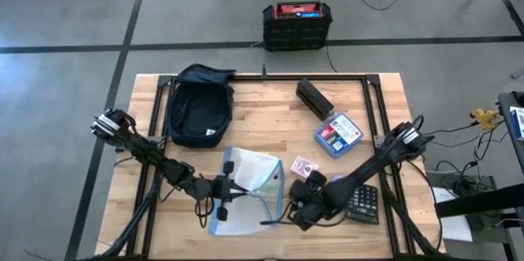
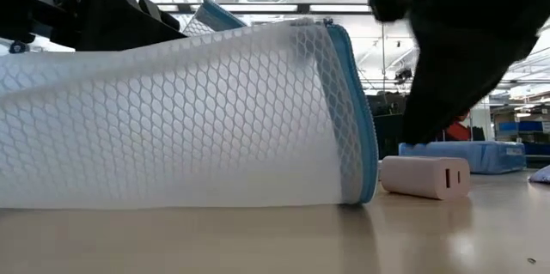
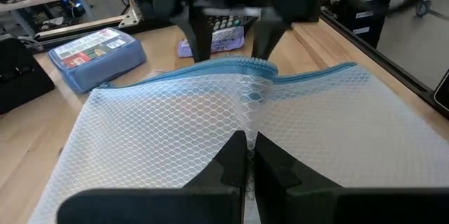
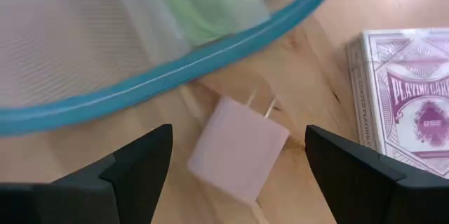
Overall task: Unpack backpack
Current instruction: Put the pink charger adapter into the blue zip bag
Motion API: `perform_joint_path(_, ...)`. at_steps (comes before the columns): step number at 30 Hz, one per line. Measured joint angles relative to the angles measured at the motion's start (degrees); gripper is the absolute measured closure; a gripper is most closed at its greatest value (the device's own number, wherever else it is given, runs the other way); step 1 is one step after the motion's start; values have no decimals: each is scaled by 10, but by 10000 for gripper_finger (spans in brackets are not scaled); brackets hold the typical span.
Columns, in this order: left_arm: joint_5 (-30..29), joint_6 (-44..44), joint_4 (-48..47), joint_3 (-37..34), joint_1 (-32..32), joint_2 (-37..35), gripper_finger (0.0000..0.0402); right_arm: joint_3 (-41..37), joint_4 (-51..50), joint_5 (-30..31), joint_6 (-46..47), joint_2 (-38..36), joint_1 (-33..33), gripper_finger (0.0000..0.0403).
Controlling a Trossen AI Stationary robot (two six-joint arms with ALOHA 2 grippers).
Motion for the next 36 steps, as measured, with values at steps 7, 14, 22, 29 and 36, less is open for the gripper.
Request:
perform_joint_path(7,0,-6,0,0,-1,0,402,0,0,-3,33,36,-11,133)
perform_joint_path(14,1,-7,1,0,-1,0,402,1,4,-6,-11,40,-15,238)
perform_joint_path(22,11,-2,-4,0,-4,-11,402,27,41,15,-222,27,-21,238)
perform_joint_path(29,16,46,-5,0,-5,-17,402,27,166,14,-411,50,-44,238)
perform_joint_path(36,16,45,4,0,-5,-10,402,31,289,18,-548,109,-87,238)
